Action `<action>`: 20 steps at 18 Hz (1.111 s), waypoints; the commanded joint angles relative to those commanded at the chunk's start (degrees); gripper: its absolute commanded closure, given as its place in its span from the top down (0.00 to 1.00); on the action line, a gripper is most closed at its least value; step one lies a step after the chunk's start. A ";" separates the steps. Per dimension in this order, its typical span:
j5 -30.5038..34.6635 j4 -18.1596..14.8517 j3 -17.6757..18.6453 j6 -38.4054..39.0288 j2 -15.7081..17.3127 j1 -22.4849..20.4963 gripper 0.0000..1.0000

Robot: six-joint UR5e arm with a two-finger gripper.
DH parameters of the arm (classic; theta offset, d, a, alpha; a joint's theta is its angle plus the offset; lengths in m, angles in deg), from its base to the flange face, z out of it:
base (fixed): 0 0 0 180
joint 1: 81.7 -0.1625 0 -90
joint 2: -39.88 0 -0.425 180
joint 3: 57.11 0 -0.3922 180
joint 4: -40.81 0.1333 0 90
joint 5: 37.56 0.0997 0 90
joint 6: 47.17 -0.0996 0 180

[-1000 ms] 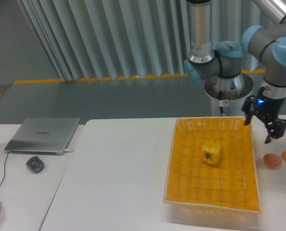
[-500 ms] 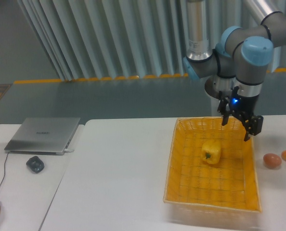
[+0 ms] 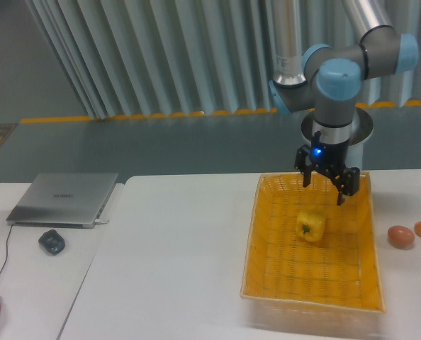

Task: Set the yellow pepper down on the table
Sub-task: 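Move the open gripper over the yellow pepper in the basket, then lower the gripper and close it on the yellow pepper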

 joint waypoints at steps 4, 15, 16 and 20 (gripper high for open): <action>2.90 3.34 1.32 3.17 -1.75 1.23 1.00; 9.05 8.01 1.41 10.46 -7.12 5.63 1.00; 9.15 8.36 1.41 10.73 -7.38 5.72 1.00; 9.93 9.15 1.50 11.00 -8.70 5.89 1.00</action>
